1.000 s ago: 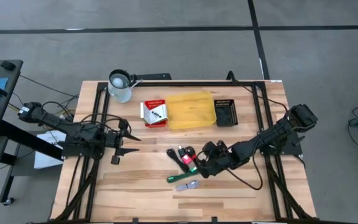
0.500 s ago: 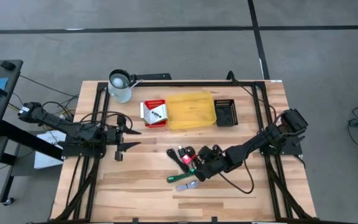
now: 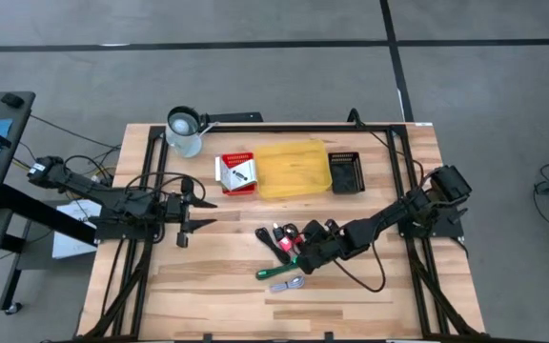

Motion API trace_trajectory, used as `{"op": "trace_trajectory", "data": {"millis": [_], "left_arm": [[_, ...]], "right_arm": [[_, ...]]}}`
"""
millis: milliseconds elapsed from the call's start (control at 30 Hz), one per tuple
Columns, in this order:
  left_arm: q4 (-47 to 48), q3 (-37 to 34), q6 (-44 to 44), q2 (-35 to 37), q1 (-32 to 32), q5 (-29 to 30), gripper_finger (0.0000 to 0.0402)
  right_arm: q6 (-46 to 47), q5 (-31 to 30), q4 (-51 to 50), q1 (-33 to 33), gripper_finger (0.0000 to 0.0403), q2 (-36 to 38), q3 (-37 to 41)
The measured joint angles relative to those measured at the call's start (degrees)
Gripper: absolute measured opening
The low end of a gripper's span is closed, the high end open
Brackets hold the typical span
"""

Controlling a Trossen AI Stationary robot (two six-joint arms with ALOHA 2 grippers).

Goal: Pick and place items into bin
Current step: Put the right black charger cable into the yellow bin

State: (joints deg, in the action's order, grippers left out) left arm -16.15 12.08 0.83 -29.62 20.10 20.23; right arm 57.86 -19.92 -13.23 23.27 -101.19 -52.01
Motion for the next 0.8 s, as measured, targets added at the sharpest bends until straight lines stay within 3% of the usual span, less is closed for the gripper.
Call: {"op": "trace_trajectory", "data": {"millis": [133, 400, 533, 800], "left_arm": [[0.09, 0.0, -0.21, 0.01, 0.0, -0.01, 0.017], [0.58, 0.0, -0.23, 0.01, 0.0, -0.03, 0.017], [1.01, 0.0, -0.23, 0.01, 0.0, -0.04, 0.017], [1.91, 0.02, -2.07, 0.01, 0.0, -0.18, 0.017]], "right_arm": [[-1.35, 0.73, 0.02, -0.64, 0.0022, 0.0, 0.0], [-1.35, 0.02, -3.4, -0.57, 0.0041, 0.02, -2.0], [-2.51, -1.92, -9.31, -0.44, 0.0021, 0.02, -5.28], [-7.48, -8.44, -26.31, -0.93, 0.003, 0.04, -16.39]]}}
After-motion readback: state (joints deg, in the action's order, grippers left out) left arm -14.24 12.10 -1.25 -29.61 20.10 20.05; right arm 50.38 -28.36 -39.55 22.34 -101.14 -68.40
